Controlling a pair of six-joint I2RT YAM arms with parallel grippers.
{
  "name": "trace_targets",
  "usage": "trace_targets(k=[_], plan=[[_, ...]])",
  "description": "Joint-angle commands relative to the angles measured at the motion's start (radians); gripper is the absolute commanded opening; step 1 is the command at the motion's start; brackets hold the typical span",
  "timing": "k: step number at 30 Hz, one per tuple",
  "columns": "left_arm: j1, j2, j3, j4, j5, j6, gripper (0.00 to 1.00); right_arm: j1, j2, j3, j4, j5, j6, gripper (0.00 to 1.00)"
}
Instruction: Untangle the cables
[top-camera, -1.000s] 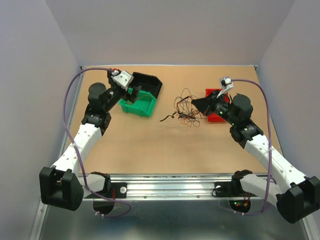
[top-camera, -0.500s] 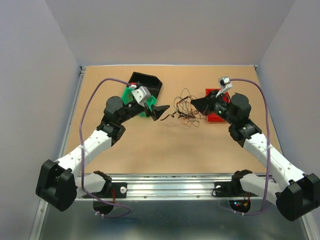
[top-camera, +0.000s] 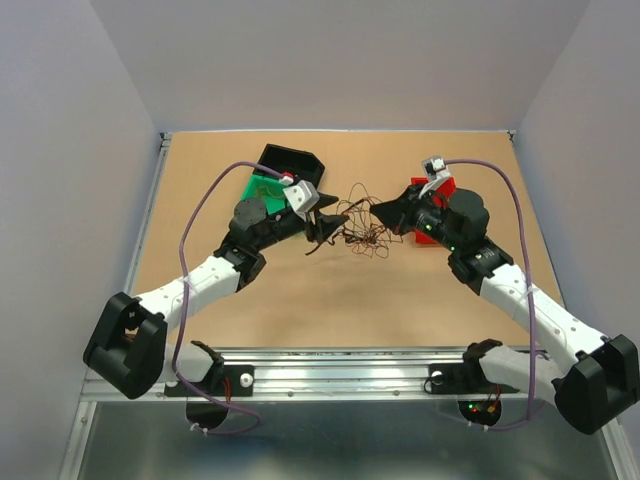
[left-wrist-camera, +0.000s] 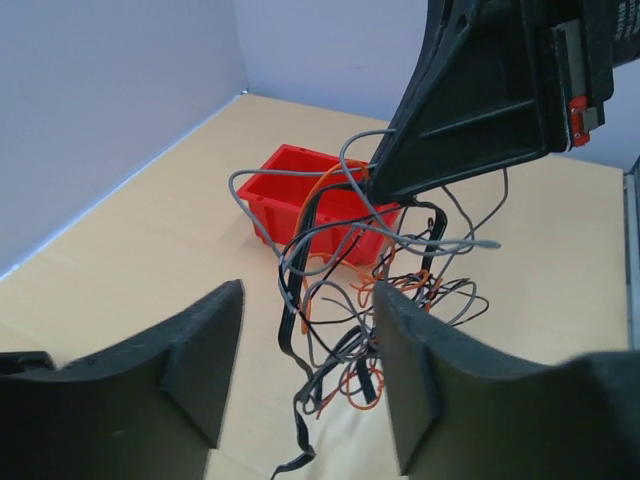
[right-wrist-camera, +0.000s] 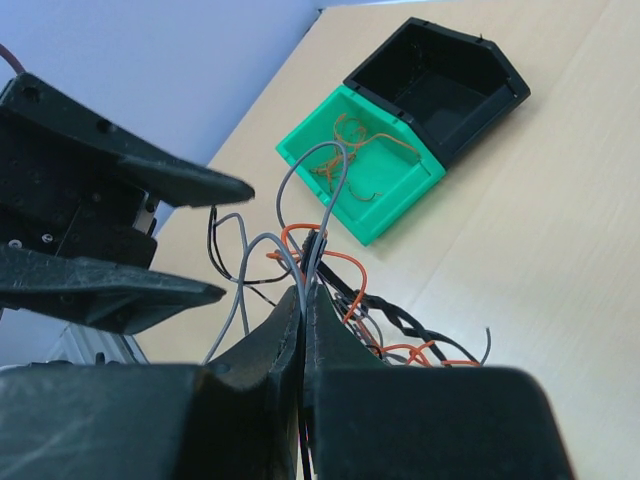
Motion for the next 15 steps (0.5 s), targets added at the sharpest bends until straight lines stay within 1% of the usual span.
trace_targets(k=[1, 3, 4, 5, 6, 7, 8, 9, 10, 11, 12, 13, 14, 15], plan=[[-0.006, 0.023, 0.045, 0.061, 0.025, 0.036, 0.45, 0.027, 0.012, 0.043, 0.071, 0.025, -0.010, 0.01], [-0.011, 0.034, 0.056, 0.047, 0.028, 0.058, 0.31, 0.034, 0.017, 0.043, 0.073, 0.030, -0.011, 0.01], [-0.011, 0.037, 0.056, 0.047, 0.011, 0.060, 0.09, 0.034, 0.013, 0.042, 0.073, 0.031, -0.010, 0.01], [-0.011, 0.037, 0.056, 0.041, -0.012, 0.064, 0.00, 0.034, 0.009, 0.039, 0.073, 0.051, -0.007, 0.01], [-0.011, 0.033, 0.055, 0.037, -0.039, 0.069, 0.00, 0.034, 0.006, 0.034, 0.071, 0.076, 0.001, 0.05], [-0.009, 0.014, 0.049, 0.034, -0.097, 0.076, 0.00, 0.034, 0.000, 0.027, 0.067, 0.111, 0.015, 0.12], [-0.009, 0.002, 0.042, 0.031, -0.125, 0.087, 0.00, 0.034, -0.006, 0.019, 0.062, 0.154, 0.027, 0.18], [-0.008, -0.012, 0.026, 0.029, -0.151, 0.099, 0.00, 0.034, -0.010, 0.008, 0.049, 0.230, 0.039, 0.28], [-0.008, -0.036, 0.018, 0.029, -0.187, 0.107, 0.00, 0.034, -0.011, 0.010, 0.039, 0.258, 0.043, 0.33], [-0.005, -0.049, 0.010, 0.029, -0.195, 0.115, 0.00, 0.034, -0.007, 0.013, 0.029, 0.275, 0.044, 0.34], [-0.003, -0.058, 0.003, 0.027, -0.196, 0.118, 0.00, 0.036, 0.000, 0.022, 0.015, 0.295, 0.043, 0.29], [-0.003, -0.079, -0.013, 0.027, -0.202, 0.130, 0.00, 0.035, 0.010, 0.039, -0.016, 0.306, 0.043, 0.21], [-0.002, -0.087, -0.019, 0.024, -0.211, 0.135, 0.00, 0.034, 0.016, 0.046, -0.033, 0.324, 0.046, 0.10], [0.000, -0.095, -0.027, 0.021, -0.224, 0.139, 0.00, 0.036, 0.020, 0.053, -0.063, 0.373, 0.049, 0.01]])
